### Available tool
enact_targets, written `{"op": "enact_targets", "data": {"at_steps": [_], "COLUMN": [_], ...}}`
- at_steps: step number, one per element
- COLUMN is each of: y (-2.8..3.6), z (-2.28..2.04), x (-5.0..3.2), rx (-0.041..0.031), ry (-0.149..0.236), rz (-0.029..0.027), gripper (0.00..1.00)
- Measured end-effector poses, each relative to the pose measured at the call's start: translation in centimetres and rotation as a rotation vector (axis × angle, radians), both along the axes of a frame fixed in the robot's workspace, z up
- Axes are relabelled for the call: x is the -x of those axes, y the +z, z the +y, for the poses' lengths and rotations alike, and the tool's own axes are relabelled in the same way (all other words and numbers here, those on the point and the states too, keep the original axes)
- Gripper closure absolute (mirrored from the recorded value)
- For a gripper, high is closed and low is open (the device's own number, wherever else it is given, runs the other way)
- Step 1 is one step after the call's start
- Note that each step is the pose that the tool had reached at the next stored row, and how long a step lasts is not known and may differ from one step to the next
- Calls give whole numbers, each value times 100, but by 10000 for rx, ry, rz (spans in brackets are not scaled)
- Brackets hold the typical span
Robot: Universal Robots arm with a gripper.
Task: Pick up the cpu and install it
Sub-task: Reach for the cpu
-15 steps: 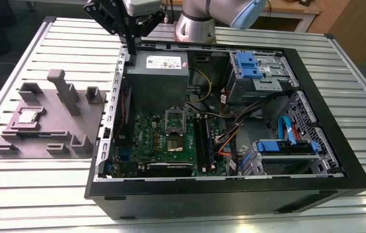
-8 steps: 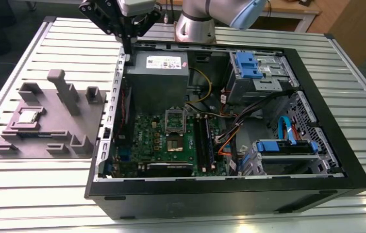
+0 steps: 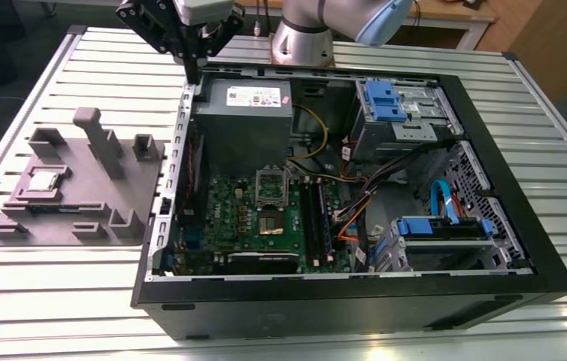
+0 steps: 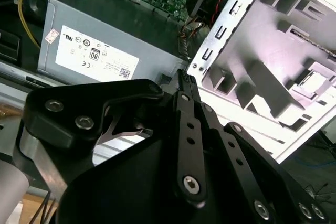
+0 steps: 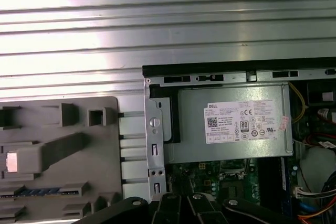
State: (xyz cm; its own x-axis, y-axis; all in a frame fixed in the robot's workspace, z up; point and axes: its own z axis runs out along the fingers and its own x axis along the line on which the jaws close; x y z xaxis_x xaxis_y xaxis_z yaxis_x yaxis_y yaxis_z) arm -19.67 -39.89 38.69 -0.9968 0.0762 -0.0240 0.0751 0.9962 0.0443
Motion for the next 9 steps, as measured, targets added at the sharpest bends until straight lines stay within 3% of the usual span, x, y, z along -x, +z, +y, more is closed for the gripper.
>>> {"op": "enact_targets", "data": {"at_steps": [9], "y": [-3], "z": [0], "x": [69], "rx": [-1], "ry": [0], "rz": [-1], "gripper": [90]}}
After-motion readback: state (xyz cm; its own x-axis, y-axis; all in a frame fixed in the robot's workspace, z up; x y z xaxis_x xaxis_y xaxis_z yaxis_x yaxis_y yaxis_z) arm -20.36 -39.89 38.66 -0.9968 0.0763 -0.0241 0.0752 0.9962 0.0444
